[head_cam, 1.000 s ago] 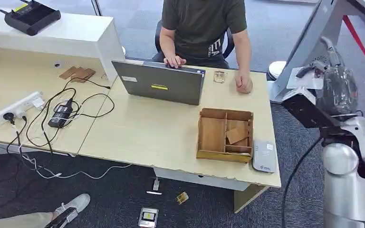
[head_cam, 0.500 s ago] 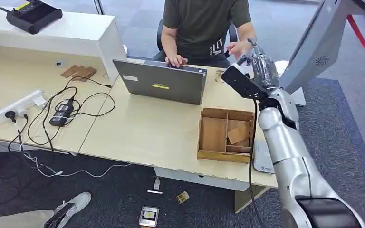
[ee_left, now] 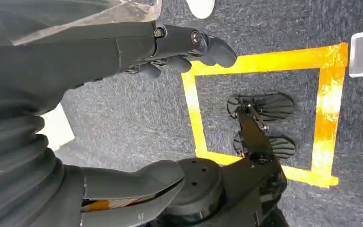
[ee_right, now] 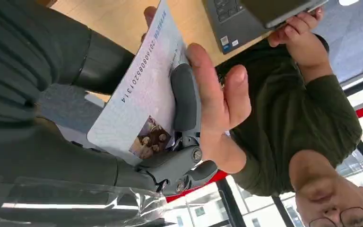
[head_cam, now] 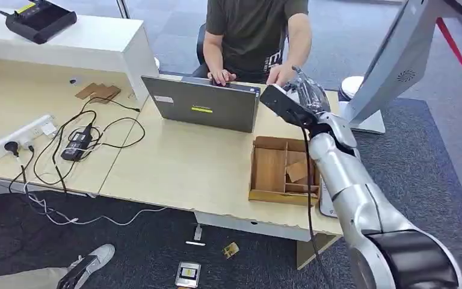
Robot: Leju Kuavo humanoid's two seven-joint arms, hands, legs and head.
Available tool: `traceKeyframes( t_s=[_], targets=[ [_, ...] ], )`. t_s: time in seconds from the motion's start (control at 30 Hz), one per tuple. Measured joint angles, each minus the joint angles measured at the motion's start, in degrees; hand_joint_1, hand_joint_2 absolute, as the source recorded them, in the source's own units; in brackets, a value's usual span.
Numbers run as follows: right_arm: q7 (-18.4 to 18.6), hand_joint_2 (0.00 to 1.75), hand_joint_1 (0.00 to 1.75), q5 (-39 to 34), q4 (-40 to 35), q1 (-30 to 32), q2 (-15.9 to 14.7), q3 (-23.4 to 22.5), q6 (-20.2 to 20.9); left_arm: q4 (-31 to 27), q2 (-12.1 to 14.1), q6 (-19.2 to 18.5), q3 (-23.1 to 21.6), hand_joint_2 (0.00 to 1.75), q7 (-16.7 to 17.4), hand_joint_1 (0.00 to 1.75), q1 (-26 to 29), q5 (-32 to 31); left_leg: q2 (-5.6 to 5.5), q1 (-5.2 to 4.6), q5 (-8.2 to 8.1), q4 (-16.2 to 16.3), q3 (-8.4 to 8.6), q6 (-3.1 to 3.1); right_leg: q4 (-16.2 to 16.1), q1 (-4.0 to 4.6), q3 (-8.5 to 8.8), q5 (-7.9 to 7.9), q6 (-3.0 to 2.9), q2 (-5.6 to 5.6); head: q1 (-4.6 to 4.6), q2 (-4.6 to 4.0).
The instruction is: Pass the card to the sensor for recognition and then transmit it.
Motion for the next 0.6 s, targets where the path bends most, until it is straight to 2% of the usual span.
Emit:
traceKeyframes(
  t_s=[0.27, 0.3, 0.33, 0.6],
  targets=[
    [0.48, 1.75, 1.75, 0.35, 2.51, -0.55, 0.31, 0.0, -0.79, -5.38, 4.26, 6.47, -8.76, 1.75, -1.53, 0.0, -0.4, 5.31, 0.05, 0.0, 0.0, 0.0, 0.01, 0.0, 0.0, 0.0, 0.0, 0.0, 0.0, 0.04, -0.02, 0.0],
    [0.59, 1.75, 1.69, 0.44, 2.86, -0.69, 0.28, 0.02, -0.85, -5.81, 4.72, 6.88, -9.88, 1.75, -1.81, 0.0, -0.58, 5.81, 0.05, 0.0, 0.0, 0.0, 0.01, 0.0, 0.0, 0.0, 0.0, 0.0, 0.0, 0.04, 0.0, 0.0],
    [0.7, 1.75, 0.0, 0.63, 3.12, -0.8, 0.28, 0.02, -0.85, -6.18, 5.13, 7.14, -10.86, 1.75, -2.01, 0.0, -0.71, 6.18, 0.05, 0.0, 0.0, 0.0, 0.02, 0.0, 0.0, 0.0, 0.0, 0.0, 0.0, 0.04, 0.0, 0.0],
    [1.68, 1.75, 0.0, 0.55, 4.22, -0.8, -0.35, 0.02, -2.34, -7.82, 7.93, 9.01, -16.2, 1.75, -3.58, 0.0, -1.87, 9.51, 0.07, 0.0, 0.0, 0.0, 0.03, 0.0, 0.0, 0.0, -0.01, 0.0, 0.0, 0.06, 0.0, 0.0]
  ],
)
